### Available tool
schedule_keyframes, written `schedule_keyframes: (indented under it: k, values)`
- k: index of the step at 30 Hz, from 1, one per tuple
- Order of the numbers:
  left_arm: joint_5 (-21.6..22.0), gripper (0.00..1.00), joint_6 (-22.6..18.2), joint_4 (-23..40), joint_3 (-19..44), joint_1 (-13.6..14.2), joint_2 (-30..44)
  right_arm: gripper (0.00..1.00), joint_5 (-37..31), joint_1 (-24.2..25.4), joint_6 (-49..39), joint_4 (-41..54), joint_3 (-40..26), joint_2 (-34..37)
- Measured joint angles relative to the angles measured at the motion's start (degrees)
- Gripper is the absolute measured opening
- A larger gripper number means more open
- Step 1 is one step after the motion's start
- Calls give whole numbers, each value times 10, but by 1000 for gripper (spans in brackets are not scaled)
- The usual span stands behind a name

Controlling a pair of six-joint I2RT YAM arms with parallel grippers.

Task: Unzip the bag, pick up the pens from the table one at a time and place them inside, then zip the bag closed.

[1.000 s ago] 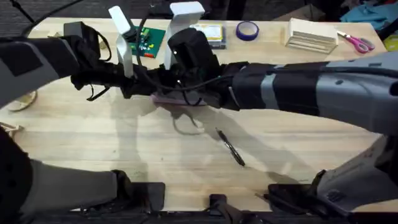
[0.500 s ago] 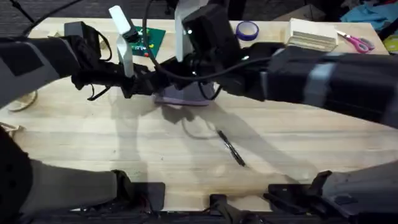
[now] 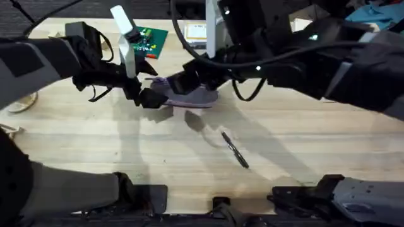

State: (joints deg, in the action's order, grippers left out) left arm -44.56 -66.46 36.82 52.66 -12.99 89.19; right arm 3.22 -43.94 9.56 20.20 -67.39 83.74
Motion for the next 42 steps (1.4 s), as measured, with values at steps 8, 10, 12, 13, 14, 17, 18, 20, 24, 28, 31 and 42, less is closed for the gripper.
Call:
schedule_keyframes:
  k: [8, 10, 12, 13, 14, 17, 18, 20, 24, 28, 31, 42]
  values:
    - [0, 992, 0, 10, 3, 0, 0, 998, 0, 0, -45, 99, -62, -1]
    - [0, 992, 0, 27, 10, -1, 0, 998, 0, 0, -58, 110, -82, -1]
    - [0, 992, 0, 42, 17, -6, -5, 997, 0, 0, -71, 118, -101, -1]
    - [0, 992, 0, 50, 19, -11, -13, 995, 0, 0, -76, 117, -108, -1]
    - [0, 992, 0, 58, 20, -16, -21, 982, 0, 0, -82, 114, -113, -1]
    - [0, 992, 0, 89, 24, -40, -63, 825, 0, 0, -101, 98, -116, -1]
    - [0, 992, 0, 97, 25, -48, -77, 744, 0, 0, -105, 93, -116, -1]
    - [0, 992, 0, 112, 26, -64, -103, 539, 0, 0, -115, 82, -116, -1]
    - [-1, 992, 0, 130, 26, -85, -134, 88, -1, 0, -141, 69, -116, -1]
    - [-1, 992, 0, 134, 26, -89, -144, 32, -2, 0, -173, 68, -116, -1]
    - [-2, 992, 0, 134, 26, -89, -145, 31, -2, 0, -204, 68, -116, -1]
    - [-2, 992, 0, 134, 26, -89, -145, 31, -2, 0, -387, 68, -116, 49]
